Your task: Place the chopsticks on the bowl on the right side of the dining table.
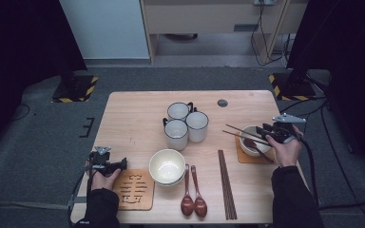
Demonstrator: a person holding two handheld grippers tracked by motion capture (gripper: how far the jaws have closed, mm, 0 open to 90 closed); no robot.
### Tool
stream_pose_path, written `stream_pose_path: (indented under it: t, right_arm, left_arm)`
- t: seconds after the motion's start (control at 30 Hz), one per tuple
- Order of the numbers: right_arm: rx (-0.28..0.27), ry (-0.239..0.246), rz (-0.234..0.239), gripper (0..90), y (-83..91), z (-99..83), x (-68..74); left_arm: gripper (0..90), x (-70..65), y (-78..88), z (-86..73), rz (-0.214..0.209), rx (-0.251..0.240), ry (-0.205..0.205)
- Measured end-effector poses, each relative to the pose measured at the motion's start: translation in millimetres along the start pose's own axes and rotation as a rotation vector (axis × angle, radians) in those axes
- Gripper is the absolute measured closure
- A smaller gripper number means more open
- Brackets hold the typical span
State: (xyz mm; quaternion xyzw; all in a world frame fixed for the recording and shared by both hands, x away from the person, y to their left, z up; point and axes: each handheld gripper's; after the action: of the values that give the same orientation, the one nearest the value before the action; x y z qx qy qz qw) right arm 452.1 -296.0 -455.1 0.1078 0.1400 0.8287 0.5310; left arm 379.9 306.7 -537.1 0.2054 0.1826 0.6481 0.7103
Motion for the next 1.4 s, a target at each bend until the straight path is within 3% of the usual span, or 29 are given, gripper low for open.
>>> stream_pose_path:
  t: [0.57,0.9,1.4]
  right_arm:
    - [0.037,0.007,-0.004,63.2,-11.2,-9.4,2.0]
    - [0.053,0.011,0.016,63.3,-13.0,-11.1,2.7]
    - [0.044,0.011,0.038,62.4,-11.1,-9.3,4.6]
  left_arm:
    - [0.0,0.0,0.0,0.0,0.0,0.0,0.0]
    - [0.0,0.0,0.0,0.0,0.0,0.0,0.0]
    - [0.0,0.0,0.0,0.0,0.0,0.0,0.0]
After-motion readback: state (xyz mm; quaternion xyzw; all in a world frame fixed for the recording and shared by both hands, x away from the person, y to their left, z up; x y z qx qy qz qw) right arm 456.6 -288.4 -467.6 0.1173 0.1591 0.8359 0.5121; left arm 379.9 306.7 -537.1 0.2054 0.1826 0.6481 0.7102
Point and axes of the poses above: each handheld gripper's, and its own axes: y roughly backward along the jaws, z roughly out of its top, x roughly to its left, and after that the axes turned 14 degrees about -x, right-handed
